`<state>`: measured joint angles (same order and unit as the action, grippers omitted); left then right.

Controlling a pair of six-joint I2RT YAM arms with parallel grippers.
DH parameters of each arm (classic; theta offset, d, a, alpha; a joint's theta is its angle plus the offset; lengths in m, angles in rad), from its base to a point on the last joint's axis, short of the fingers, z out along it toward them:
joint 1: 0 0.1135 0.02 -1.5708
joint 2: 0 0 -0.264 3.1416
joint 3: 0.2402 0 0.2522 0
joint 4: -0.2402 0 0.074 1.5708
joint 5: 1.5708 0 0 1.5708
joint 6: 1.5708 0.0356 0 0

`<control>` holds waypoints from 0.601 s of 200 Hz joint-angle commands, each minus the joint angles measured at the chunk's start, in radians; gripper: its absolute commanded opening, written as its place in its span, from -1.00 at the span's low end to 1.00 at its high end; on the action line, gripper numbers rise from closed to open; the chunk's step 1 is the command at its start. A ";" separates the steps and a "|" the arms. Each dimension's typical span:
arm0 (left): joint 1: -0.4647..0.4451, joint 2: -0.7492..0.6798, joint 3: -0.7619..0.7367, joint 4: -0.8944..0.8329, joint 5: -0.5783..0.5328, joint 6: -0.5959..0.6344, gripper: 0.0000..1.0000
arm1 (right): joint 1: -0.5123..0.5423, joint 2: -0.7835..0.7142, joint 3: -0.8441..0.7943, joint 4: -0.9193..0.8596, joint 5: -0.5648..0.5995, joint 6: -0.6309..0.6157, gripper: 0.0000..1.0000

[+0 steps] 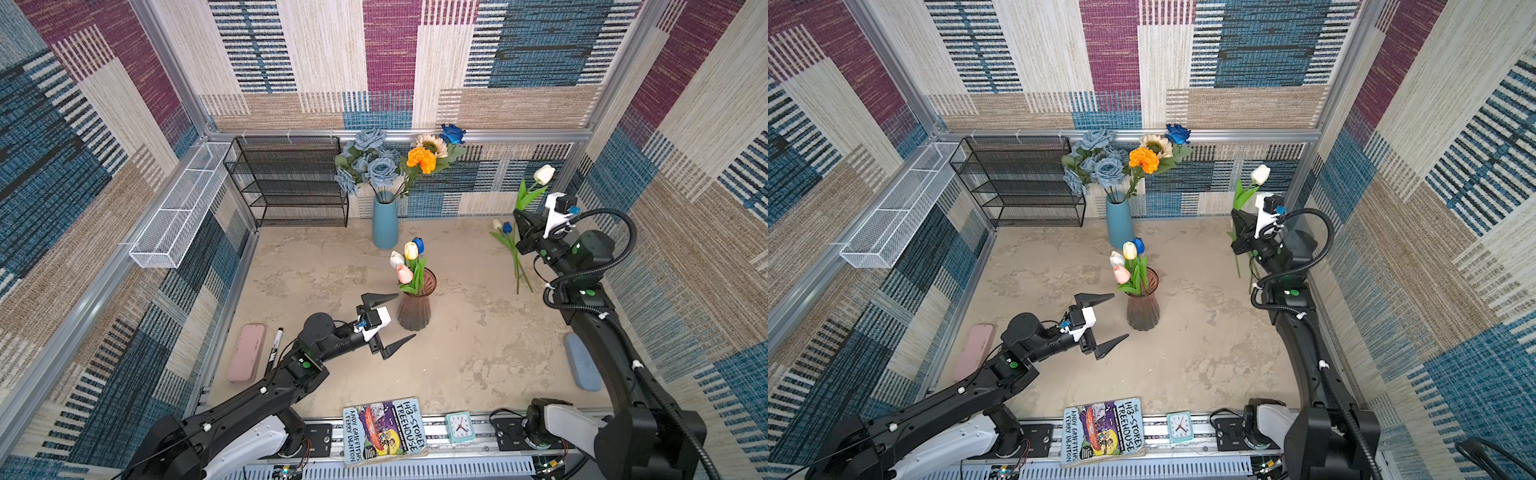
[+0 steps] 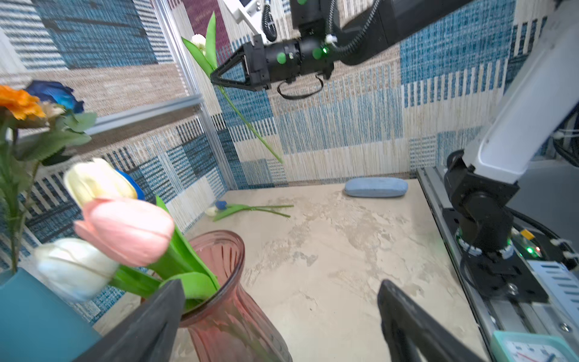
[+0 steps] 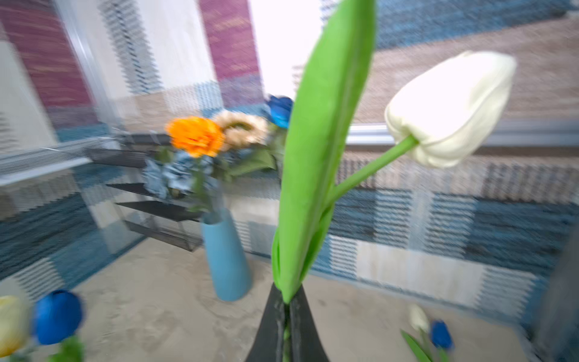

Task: Arrange the flowers into the vase
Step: 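Lift the white tulip and carry it over the pink vase with the right gripper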

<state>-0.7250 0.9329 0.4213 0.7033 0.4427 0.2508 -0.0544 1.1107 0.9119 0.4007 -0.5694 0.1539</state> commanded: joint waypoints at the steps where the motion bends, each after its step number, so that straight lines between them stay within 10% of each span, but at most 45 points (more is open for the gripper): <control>1: 0.004 -0.020 -0.017 0.114 -0.117 -0.045 0.98 | 0.070 -0.041 -0.041 0.289 -0.178 0.111 -1.00; 120: 0.026 0.024 -0.059 0.145 -0.219 -0.059 0.98 | 0.416 0.122 -0.067 0.873 -0.050 0.508 -1.00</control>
<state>-0.7006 0.9485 0.3618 0.8185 0.2352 0.2123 0.3164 1.2045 0.8394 1.1423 -0.6907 0.5373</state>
